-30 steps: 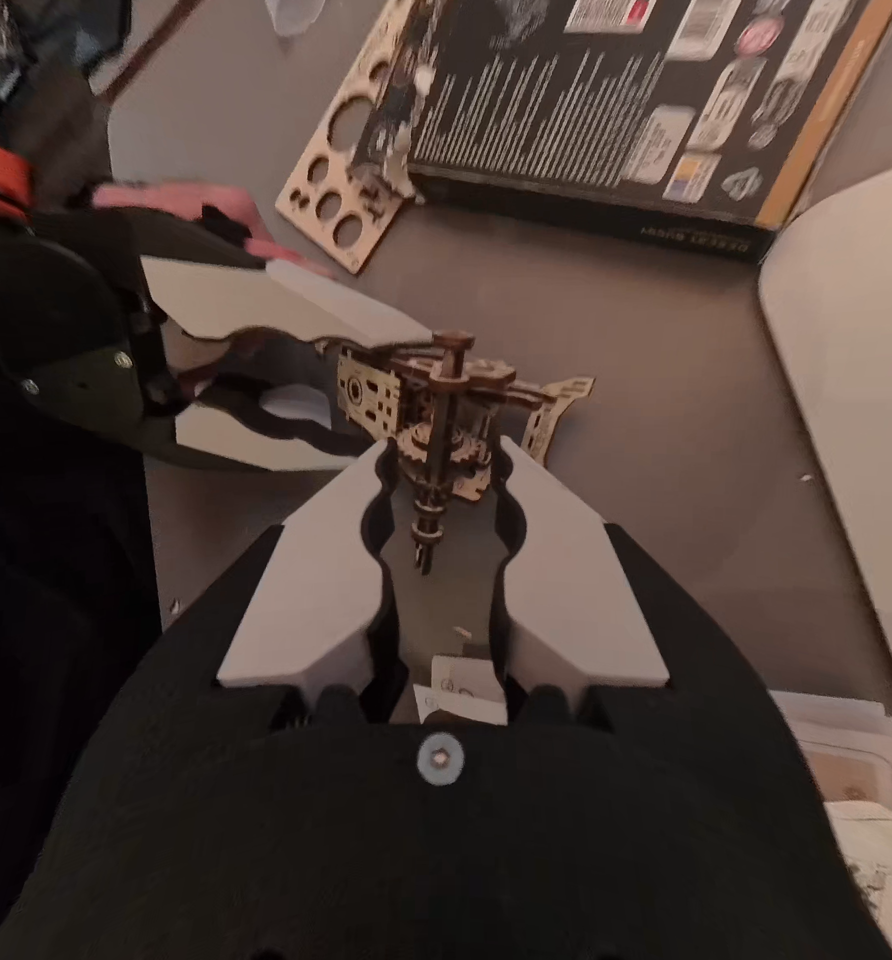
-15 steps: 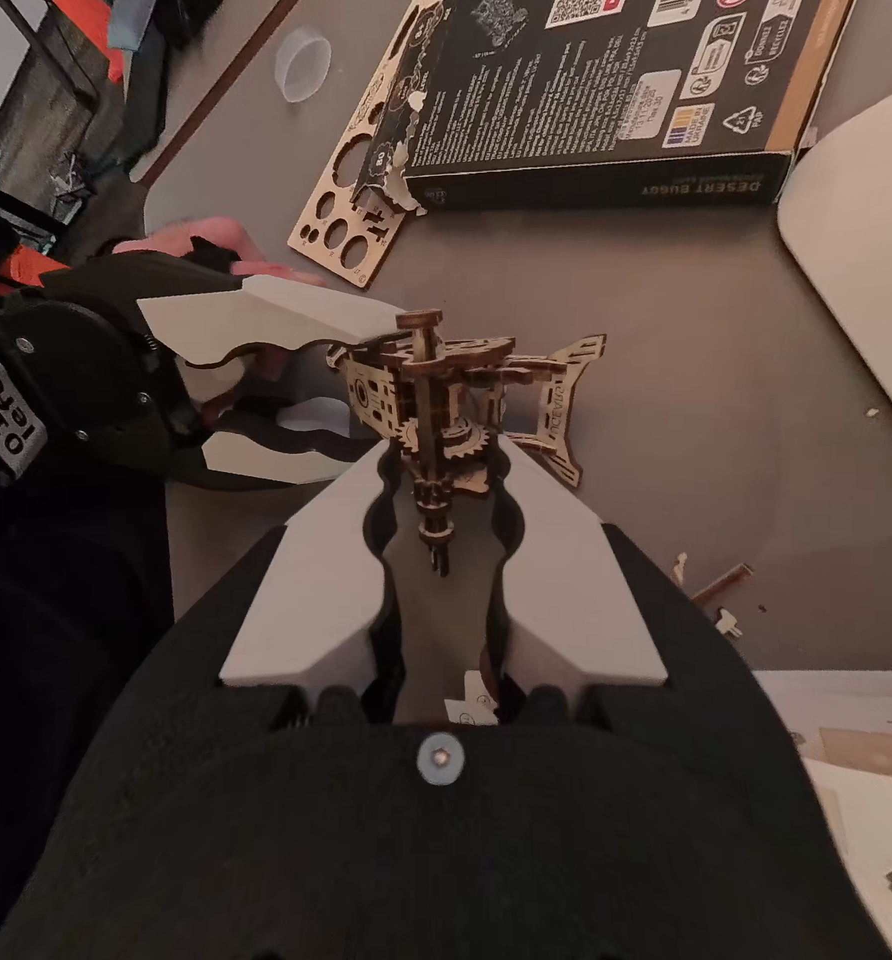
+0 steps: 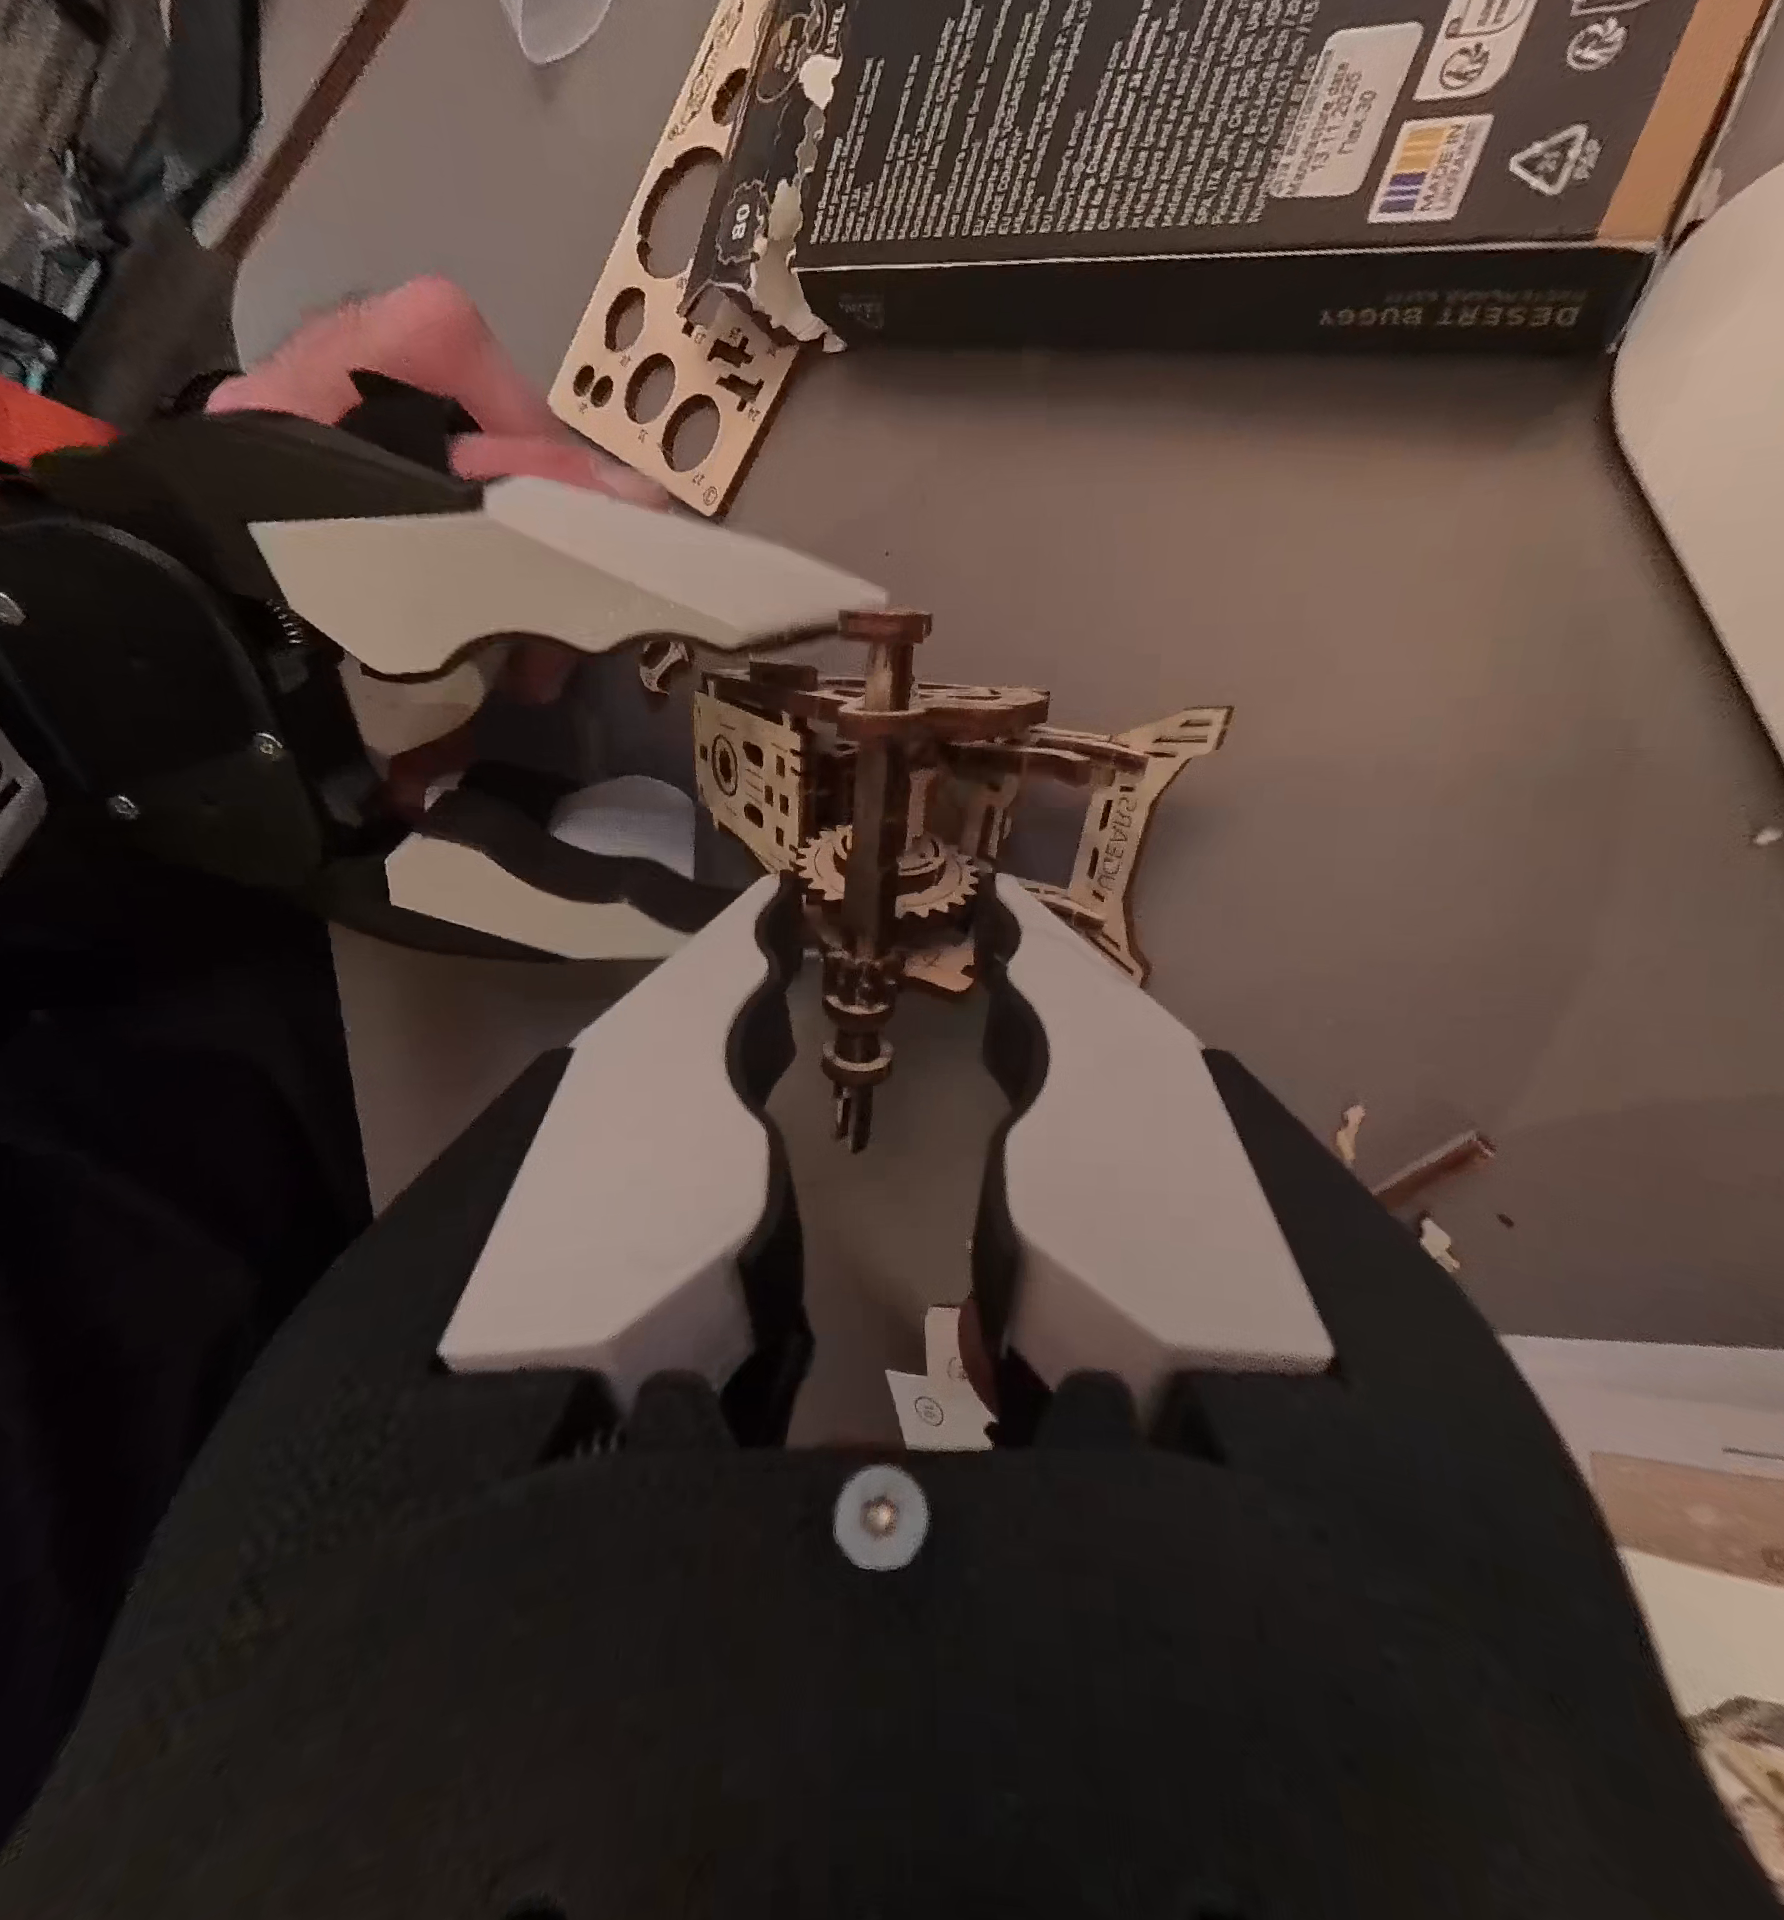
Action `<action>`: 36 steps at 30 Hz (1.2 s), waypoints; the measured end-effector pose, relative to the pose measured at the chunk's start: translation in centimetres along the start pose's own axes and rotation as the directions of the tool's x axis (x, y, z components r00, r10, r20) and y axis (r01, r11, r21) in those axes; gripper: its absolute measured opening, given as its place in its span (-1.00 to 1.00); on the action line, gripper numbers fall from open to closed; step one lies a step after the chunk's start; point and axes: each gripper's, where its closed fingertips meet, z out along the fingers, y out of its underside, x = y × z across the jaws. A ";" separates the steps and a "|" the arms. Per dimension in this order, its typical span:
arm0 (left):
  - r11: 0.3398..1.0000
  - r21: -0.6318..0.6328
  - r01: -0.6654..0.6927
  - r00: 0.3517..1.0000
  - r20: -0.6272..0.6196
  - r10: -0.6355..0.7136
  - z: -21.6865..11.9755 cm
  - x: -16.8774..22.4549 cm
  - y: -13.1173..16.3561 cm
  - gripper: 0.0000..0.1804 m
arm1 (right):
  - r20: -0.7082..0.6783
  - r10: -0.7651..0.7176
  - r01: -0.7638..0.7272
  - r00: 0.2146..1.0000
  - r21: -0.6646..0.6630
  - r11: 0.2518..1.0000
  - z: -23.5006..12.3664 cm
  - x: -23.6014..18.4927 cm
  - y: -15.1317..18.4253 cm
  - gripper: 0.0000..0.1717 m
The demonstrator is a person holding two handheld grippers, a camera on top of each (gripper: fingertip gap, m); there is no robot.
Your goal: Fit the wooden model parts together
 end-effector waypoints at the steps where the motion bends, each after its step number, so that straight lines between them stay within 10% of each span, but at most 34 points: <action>1: 1.000 -0.005 -0.009 1.000 -0.002 0.009 0.1 -0.1 -0.2 -0.08 | -0.004 -0.008 0.008 1.000 -0.015 1.000 0.1 0.0 -0.1 -0.64; 7: 0.998 -0.063 0.004 0.999 -0.033 -0.006 1.3 -1.0 0.4 -0.35 | 0.043 0.018 -0.016 0.999 -0.047 0.999 0.5 0.0 -0.8 -0.65; 36: 0.994 -0.001 -0.111 0.993 0.034 0.111 1.4 -0.6 -0.5 -0.40 | 0.050 0.022 -0.016 0.999 -0.131 0.991 0.0 -0.1 0.3 -0.63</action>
